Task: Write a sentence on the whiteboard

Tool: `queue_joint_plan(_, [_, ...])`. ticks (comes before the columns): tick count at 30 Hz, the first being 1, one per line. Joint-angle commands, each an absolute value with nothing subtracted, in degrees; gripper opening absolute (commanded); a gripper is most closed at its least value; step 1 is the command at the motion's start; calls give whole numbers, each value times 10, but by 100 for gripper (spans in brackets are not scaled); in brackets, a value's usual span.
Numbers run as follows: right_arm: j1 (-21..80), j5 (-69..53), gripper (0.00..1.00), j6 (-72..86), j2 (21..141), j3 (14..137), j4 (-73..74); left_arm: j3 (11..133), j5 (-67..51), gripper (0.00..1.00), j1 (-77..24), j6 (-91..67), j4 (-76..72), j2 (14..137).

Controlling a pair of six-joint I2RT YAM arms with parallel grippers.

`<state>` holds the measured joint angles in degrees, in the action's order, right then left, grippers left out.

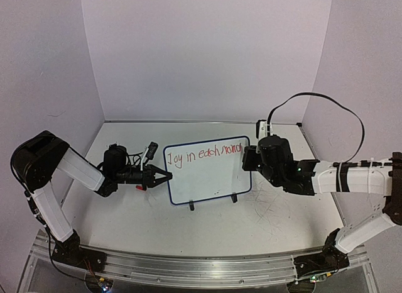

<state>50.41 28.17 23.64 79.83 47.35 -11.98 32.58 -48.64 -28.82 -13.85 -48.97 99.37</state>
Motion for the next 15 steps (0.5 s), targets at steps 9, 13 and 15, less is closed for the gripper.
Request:
queue_joint_plan(9, [502,300,0,250,789,476,-116,334,-449,0,-292,-105,-447,997])
queue_joint_plan(13, [502,289,0,259,787,469,-105,335,-449,0,-293,-105,-446,997])
queue_joint_plan(15, [502,283,0,263,786,464,-101,335,-449,0,-293,-105,-446,998])
